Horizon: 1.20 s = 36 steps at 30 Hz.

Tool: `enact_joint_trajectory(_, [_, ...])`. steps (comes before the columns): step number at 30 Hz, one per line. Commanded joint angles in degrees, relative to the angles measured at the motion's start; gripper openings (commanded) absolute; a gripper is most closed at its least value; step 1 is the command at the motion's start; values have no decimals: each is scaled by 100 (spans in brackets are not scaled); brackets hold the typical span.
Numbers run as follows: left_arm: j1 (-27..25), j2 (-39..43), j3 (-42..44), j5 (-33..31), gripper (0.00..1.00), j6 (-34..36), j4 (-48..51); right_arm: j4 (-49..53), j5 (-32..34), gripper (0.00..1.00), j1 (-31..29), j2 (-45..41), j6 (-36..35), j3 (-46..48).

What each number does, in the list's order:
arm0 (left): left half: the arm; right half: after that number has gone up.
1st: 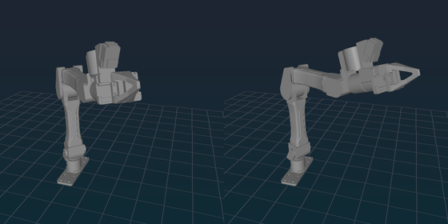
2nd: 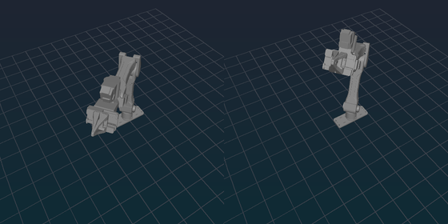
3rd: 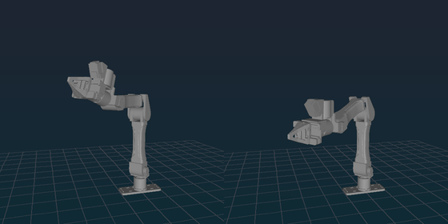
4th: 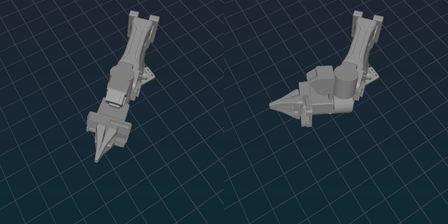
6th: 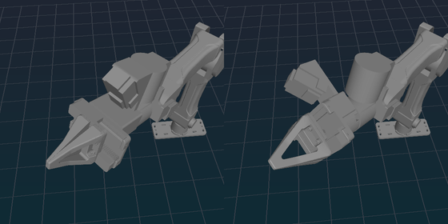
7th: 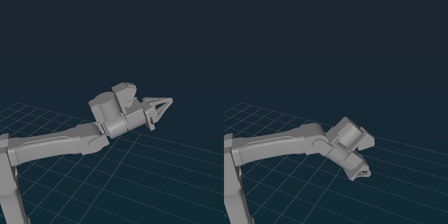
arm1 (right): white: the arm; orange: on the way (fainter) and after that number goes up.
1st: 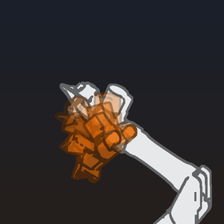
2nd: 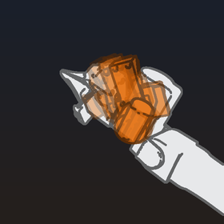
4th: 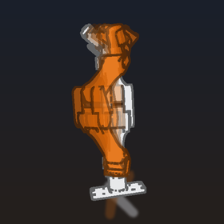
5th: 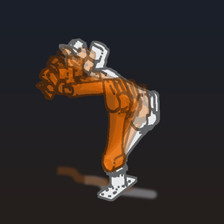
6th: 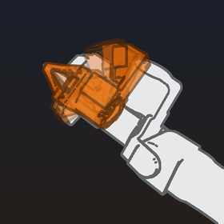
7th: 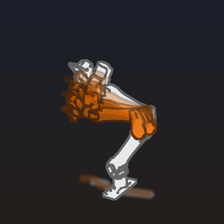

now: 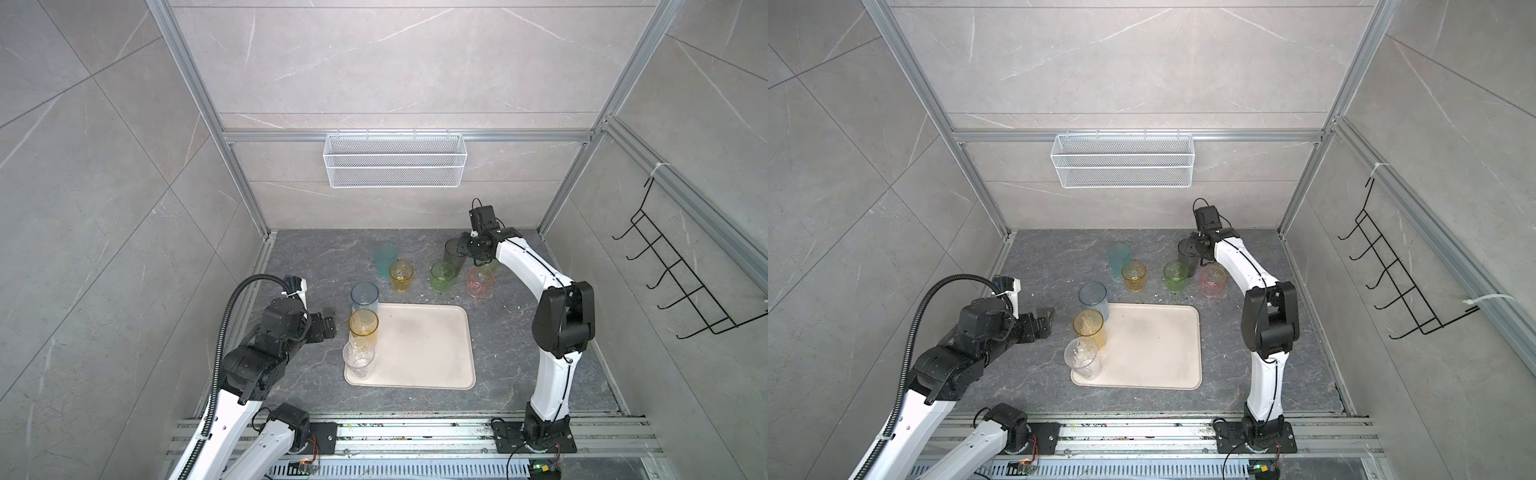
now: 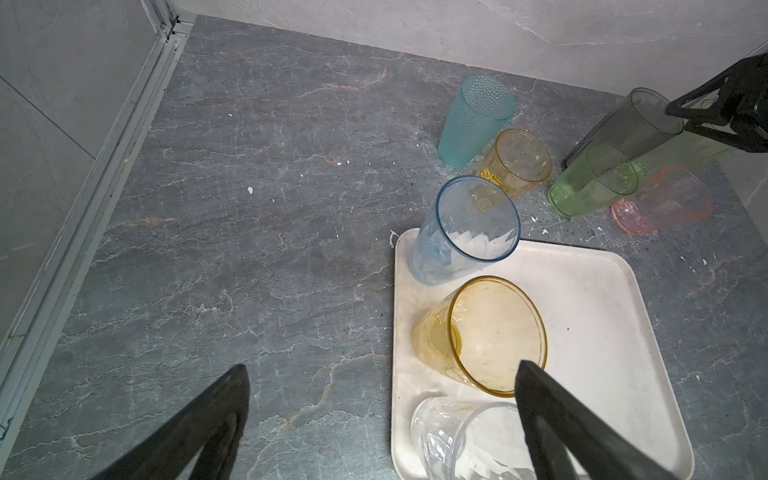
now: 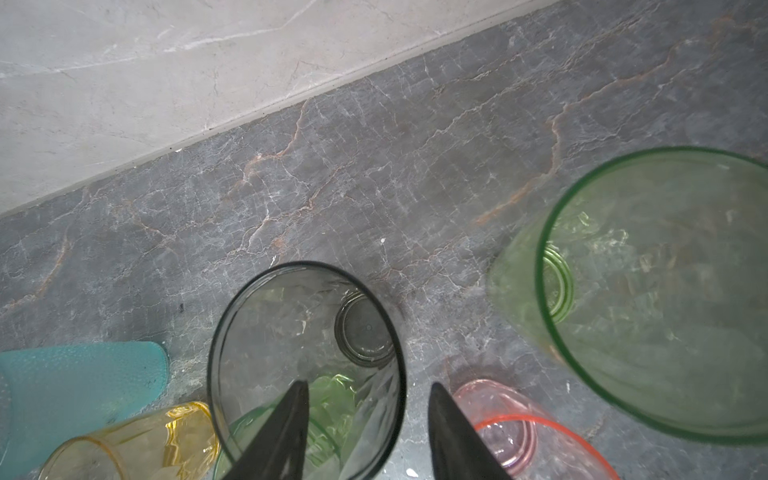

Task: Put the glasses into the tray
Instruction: 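Hover the right gripper above the grey cup while the left gripper holds back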

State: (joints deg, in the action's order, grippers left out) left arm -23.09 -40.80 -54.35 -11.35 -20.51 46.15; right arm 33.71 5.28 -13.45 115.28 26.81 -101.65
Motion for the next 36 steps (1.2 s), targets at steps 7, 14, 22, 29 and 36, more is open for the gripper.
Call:
enact_joint_trajectory(7, [33, -14, 16, 98, 100, 159, -185, 109, 26, 47, 51, 182, -110, -239])
enact_joint_trajectory(14, [33, -3, 4, 110, 100, 181, -172, 178, 21, 40, 70, 378, -168, -450])
enact_joint_trajectory(22, [33, -9, 1, 107, 100, 207, -148, 302, 74, 32, 79, 555, -303, -677])
enact_joint_trajectory(29, [33, -18, 9, 118, 100, 201, -141, 308, 33, 23, 78, 637, -308, -702])
enact_joint_trajectory(36, [33, -38, 11, 133, 100, 197, -142, 333, 91, 15, 86, 608, -326, -684])
